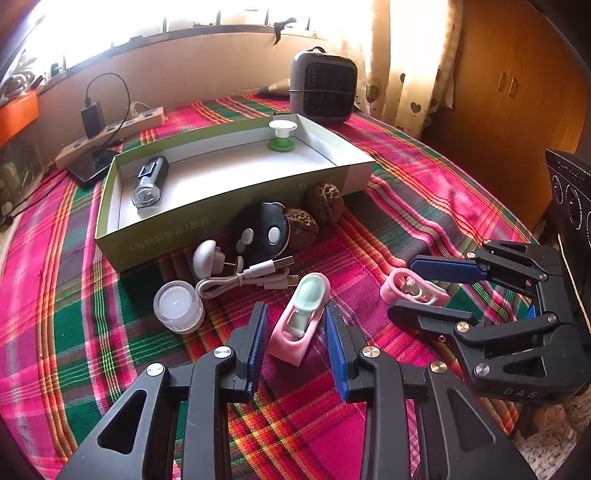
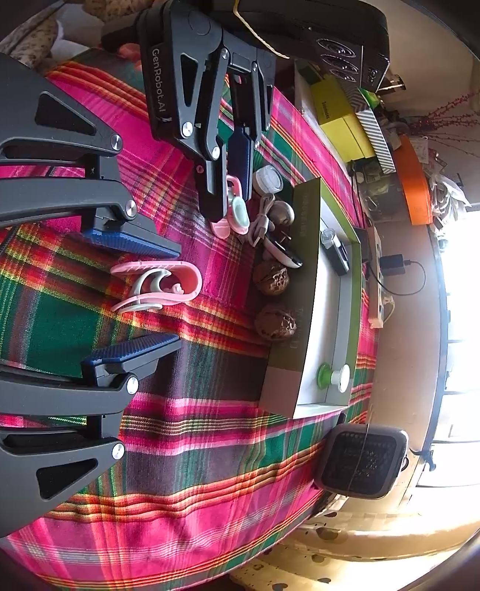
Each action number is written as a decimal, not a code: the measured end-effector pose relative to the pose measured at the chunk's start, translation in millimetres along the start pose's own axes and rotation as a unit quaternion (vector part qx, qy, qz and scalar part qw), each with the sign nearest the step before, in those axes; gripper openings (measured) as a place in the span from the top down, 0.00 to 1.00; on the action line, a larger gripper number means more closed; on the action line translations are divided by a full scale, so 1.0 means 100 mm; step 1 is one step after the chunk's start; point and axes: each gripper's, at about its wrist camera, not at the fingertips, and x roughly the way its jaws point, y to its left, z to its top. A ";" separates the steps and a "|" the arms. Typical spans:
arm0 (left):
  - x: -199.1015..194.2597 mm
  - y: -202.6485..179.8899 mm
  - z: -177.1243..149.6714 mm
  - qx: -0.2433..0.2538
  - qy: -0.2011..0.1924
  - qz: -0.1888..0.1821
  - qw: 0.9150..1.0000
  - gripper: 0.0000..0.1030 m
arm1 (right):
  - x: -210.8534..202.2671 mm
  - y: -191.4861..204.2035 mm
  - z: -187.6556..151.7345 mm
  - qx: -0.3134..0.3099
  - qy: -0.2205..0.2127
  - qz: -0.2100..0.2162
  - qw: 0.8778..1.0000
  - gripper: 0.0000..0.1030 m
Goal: Organize objects
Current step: 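Grasp the pink clip with the left tool while the right tool grasps the pink hook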
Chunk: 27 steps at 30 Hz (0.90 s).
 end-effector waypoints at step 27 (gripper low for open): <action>0.04 0.01 0.03 -0.007 0.001 0.014 1.000 0.85 | 0.00 -0.02 -0.01 0.005 -0.002 -0.004 1.000 0.70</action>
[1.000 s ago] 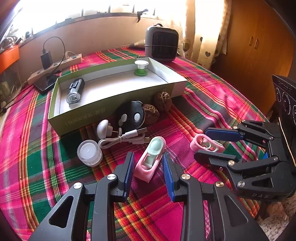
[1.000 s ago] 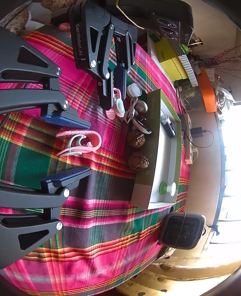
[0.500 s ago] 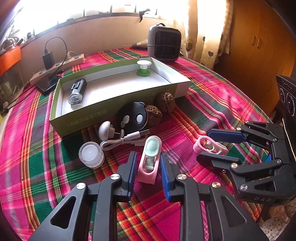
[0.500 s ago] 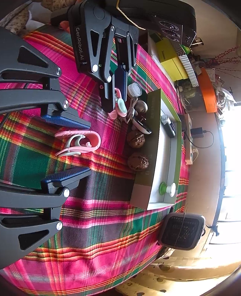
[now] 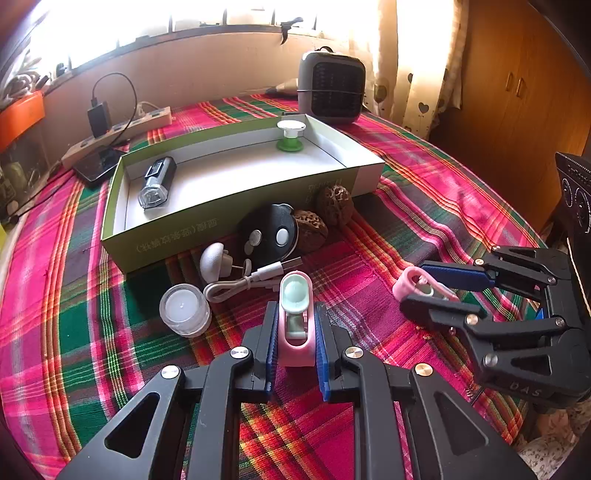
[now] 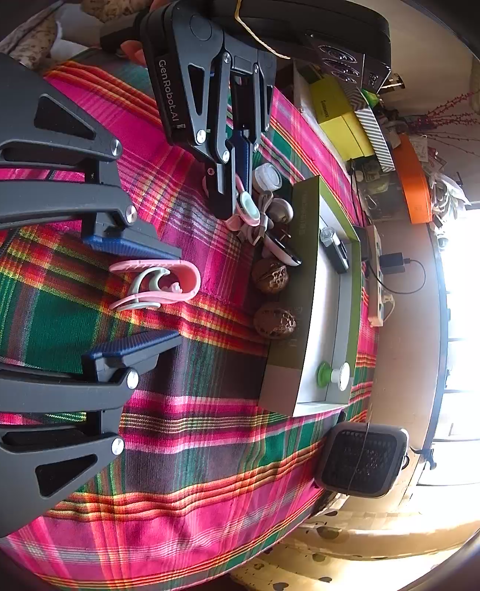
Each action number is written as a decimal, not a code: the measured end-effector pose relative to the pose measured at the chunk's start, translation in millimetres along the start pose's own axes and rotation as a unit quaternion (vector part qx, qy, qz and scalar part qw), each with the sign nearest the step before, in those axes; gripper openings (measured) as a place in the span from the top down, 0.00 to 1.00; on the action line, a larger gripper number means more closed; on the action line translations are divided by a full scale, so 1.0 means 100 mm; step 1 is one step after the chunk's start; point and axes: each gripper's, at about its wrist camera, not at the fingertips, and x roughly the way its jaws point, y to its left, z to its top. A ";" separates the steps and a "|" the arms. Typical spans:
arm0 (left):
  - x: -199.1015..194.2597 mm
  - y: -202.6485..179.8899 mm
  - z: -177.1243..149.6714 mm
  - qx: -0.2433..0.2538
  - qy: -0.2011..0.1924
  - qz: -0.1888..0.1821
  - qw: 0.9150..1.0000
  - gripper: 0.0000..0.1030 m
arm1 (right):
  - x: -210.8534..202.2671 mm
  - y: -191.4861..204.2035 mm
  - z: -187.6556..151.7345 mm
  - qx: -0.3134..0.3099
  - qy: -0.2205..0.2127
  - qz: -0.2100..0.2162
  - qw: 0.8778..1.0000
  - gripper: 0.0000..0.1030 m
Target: Organize objects
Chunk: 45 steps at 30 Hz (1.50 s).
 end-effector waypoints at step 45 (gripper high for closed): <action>-0.20 0.02 0.18 -0.007 -0.019 -0.005 1.000 0.85 | -0.08 -0.06 0.25 0.006 -0.016 0.004 1.000 0.77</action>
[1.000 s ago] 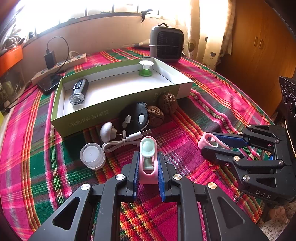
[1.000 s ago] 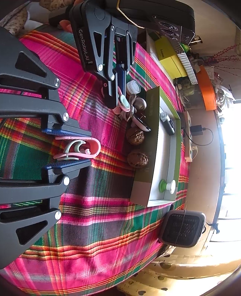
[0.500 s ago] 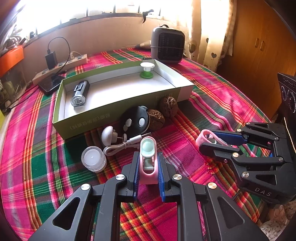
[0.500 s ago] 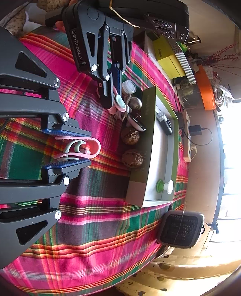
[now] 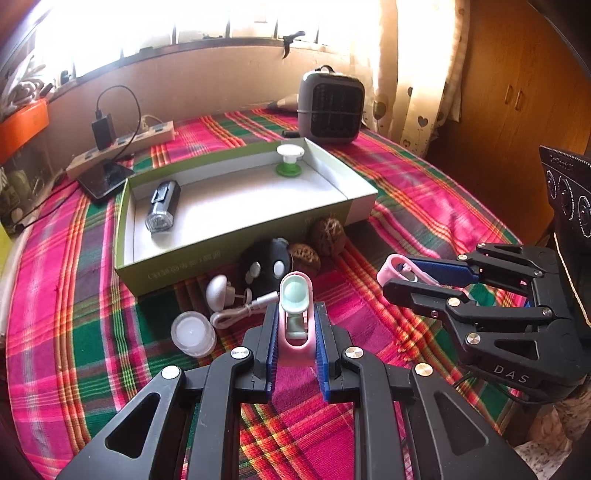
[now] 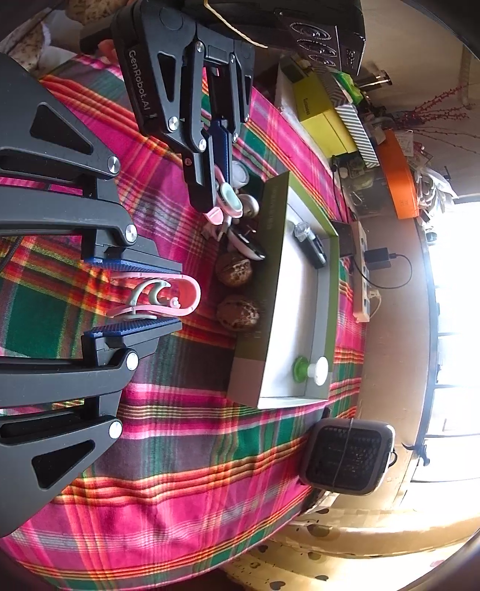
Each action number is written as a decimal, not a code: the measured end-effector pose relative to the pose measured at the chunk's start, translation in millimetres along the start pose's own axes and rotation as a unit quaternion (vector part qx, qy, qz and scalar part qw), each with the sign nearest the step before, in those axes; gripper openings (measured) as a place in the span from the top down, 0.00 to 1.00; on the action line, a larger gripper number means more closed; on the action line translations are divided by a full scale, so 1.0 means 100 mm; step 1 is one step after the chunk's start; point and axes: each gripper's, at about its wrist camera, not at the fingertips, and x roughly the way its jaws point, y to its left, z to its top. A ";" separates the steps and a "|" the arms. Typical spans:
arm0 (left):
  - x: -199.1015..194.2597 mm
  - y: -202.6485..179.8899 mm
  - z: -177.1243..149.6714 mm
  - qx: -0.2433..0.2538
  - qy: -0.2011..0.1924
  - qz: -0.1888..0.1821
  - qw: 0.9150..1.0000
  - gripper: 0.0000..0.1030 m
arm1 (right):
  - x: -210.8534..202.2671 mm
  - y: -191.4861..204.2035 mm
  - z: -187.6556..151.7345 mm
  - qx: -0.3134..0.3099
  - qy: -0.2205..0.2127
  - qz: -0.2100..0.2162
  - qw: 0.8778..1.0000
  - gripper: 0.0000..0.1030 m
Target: Organize objects
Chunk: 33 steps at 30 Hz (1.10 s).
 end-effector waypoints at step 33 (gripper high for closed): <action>0.29 0.44 0.75 -0.039 -0.017 0.023 0.999 0.85 | 0.37 -0.19 0.84 0.016 -0.012 0.006 1.000 0.77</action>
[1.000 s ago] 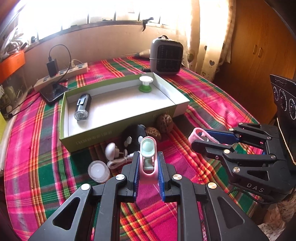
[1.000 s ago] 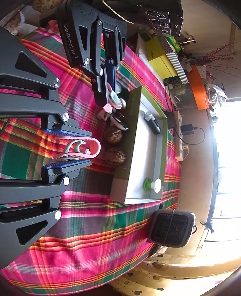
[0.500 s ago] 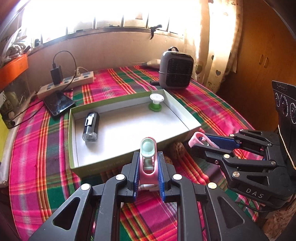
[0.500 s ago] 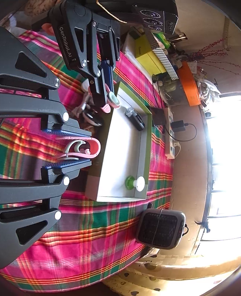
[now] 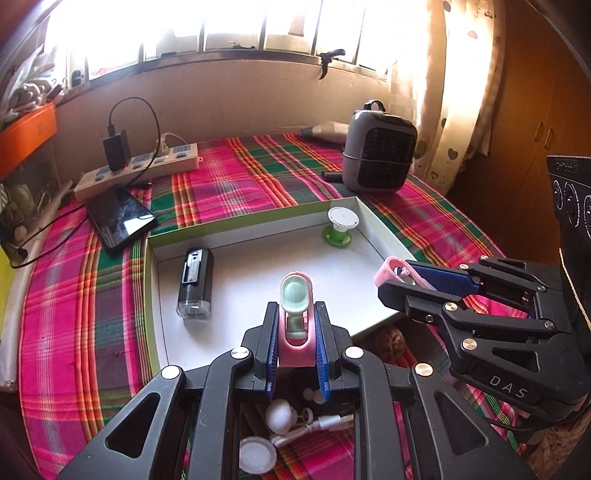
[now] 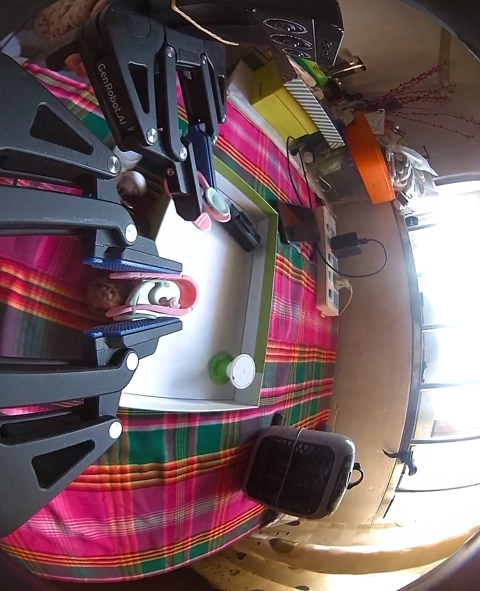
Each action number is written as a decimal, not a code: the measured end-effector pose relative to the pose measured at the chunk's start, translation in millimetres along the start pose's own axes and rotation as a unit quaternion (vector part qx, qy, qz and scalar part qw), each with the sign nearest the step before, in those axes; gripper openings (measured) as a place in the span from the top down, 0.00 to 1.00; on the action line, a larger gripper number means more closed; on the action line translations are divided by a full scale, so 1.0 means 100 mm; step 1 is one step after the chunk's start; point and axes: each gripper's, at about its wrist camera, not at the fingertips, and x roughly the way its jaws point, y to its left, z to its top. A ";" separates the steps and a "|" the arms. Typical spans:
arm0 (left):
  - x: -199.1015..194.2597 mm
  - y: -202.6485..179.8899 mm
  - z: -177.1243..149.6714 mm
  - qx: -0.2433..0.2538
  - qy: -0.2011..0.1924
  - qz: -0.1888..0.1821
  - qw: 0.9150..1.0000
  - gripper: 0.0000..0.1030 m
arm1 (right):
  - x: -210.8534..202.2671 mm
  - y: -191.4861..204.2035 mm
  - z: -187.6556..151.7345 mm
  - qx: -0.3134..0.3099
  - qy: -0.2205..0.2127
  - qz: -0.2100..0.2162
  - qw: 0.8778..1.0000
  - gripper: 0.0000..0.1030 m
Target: Organize objects
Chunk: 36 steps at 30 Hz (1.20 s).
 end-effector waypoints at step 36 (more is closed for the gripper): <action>0.84 0.43 0.39 -0.035 0.039 0.026 0.998 0.85 | 0.99 -0.26 0.52 0.019 0.060 -0.007 0.998 0.76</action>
